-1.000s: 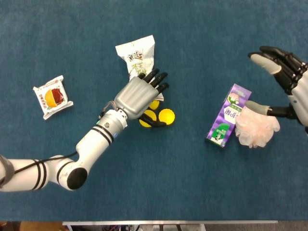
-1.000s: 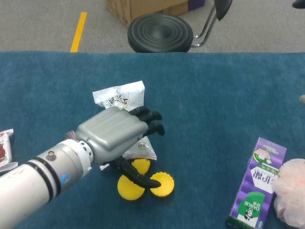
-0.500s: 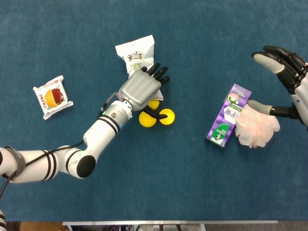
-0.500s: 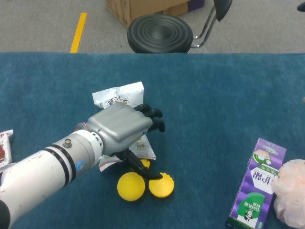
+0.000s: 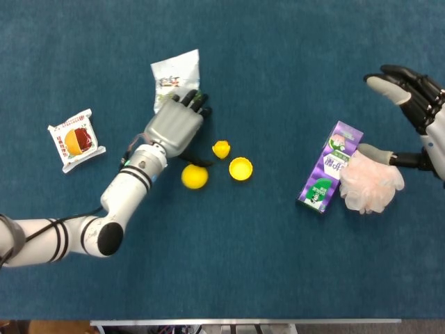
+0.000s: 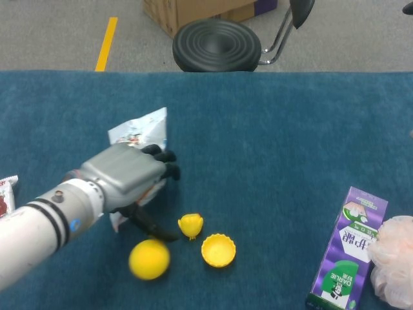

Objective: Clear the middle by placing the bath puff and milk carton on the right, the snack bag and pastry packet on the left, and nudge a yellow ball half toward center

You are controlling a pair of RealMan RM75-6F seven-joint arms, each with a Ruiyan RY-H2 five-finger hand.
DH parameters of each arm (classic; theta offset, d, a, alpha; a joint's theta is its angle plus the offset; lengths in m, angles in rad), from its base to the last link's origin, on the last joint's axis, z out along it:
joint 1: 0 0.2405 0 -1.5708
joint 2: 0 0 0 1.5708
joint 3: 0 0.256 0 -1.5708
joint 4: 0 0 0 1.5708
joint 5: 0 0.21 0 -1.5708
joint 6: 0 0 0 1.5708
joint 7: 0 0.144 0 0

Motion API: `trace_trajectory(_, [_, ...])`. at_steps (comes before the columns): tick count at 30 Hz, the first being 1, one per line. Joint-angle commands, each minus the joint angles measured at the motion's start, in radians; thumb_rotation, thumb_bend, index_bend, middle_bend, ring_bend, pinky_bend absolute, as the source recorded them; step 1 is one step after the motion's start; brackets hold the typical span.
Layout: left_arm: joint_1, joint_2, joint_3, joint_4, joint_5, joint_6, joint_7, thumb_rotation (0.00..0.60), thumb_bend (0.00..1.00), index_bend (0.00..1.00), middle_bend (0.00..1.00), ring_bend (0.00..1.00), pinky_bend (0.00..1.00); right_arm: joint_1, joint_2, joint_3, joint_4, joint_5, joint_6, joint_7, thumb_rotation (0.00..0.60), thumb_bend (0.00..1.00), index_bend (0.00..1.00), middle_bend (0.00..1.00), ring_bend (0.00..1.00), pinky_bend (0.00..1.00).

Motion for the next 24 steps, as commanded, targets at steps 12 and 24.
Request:
trace_trajectory(12, [0.021,0.150,0.069,-0.257,-0.142,0.196,0.235,0.218,0.00,0.17,0.07,0.03,0.24,0.008,-0.018,0.005,0.021,0.004,-0.005,0.019,0.600,0.00,0.16,0.27,0.19,0.37])
trace_trajectory(24, [-0.021,0.175,0.025,-0.344,-0.091,0.240,0.270,0.224,0.00,0.17,0.08,0.03,0.25,0.009,-0.028,0.009,0.023,0.007,-0.003,0.026,0.600,0.00,0.16,0.27,0.19,0.37])
